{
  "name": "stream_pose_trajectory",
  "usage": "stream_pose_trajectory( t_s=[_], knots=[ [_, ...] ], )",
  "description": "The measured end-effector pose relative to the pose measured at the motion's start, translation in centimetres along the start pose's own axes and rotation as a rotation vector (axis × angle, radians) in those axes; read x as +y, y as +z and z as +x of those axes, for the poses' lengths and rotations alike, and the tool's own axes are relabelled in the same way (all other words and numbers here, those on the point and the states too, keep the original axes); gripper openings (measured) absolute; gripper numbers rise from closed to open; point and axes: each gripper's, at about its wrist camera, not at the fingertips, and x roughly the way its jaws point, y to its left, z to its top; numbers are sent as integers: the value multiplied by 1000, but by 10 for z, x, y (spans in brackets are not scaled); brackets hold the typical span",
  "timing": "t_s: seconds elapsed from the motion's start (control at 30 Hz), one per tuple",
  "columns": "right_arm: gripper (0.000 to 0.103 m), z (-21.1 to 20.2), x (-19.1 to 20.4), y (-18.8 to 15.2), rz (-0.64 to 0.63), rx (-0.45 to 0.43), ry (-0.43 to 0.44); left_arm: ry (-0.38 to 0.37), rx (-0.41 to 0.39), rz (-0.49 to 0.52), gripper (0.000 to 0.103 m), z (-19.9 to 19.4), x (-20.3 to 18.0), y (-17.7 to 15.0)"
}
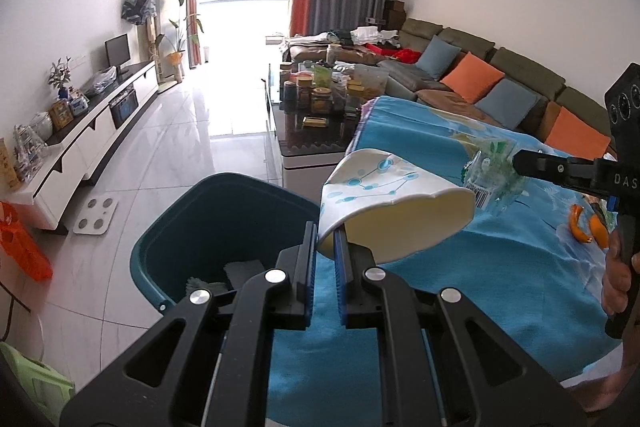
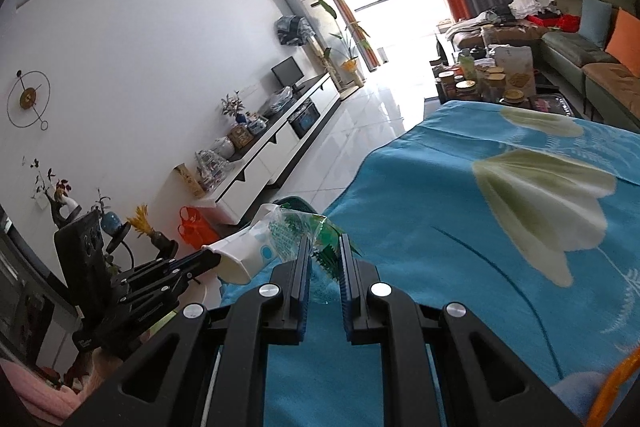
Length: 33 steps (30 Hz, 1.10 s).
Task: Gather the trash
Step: 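Carry the cup and the bottle over the teal bin and open both tools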
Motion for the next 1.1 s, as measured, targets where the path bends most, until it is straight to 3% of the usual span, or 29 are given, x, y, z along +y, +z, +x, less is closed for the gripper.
stream_pose_trajectory(
  t_s=[1.1],
  knots=[
    [12, 59, 38, 18, -91, 83, 68, 125, 19, -93, 9, 5, 56, -9]
  ],
)
